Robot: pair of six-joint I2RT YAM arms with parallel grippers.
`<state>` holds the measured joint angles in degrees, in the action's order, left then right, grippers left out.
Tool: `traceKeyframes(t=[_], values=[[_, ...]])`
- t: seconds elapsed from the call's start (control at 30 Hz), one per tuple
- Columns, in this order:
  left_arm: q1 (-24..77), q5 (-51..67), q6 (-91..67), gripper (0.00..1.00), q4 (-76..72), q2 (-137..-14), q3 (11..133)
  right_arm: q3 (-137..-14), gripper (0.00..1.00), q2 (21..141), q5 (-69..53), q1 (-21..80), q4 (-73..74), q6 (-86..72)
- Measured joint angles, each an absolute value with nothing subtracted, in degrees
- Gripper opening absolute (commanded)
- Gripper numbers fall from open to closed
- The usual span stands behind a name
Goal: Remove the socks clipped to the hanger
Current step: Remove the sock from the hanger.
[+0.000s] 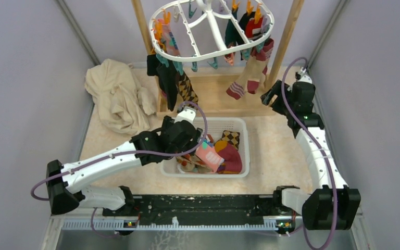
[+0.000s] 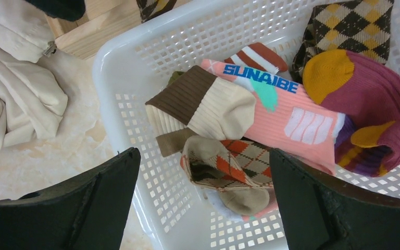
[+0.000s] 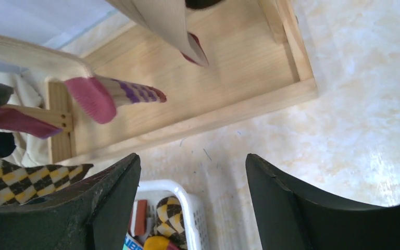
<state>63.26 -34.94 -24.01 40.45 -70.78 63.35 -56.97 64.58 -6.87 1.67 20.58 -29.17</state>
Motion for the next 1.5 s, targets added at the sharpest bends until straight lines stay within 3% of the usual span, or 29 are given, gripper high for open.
traceKeyframes(t=[0.43, 1.0, 1.13, 1.5], values=[[61.43, -32.21, -22.70, 0.99, 36.47, -73.71, 67.61, -55.92, 0.70, 66.08, -21.15, -0.10, 6.98, -30.20], [60.90, -26.87, -25.30, 0.99, 34.65, -72.73, 64.75, -52.93, 0.68, 67.05, -22.15, 0.43, 2.20, -31.59], [60.73, -26.83, -25.26, 0.99, 34.70, -72.60, 64.75, -52.93, 0.62, 68.79, -22.17, 1.28, 0.38, -31.68], [59.99, -24.77, -23.38, 0.99, 32.77, -74.65, 64.75, -54.22, 0.32, 70.52, -22.13, 4.69, 0.80, -30.87]])
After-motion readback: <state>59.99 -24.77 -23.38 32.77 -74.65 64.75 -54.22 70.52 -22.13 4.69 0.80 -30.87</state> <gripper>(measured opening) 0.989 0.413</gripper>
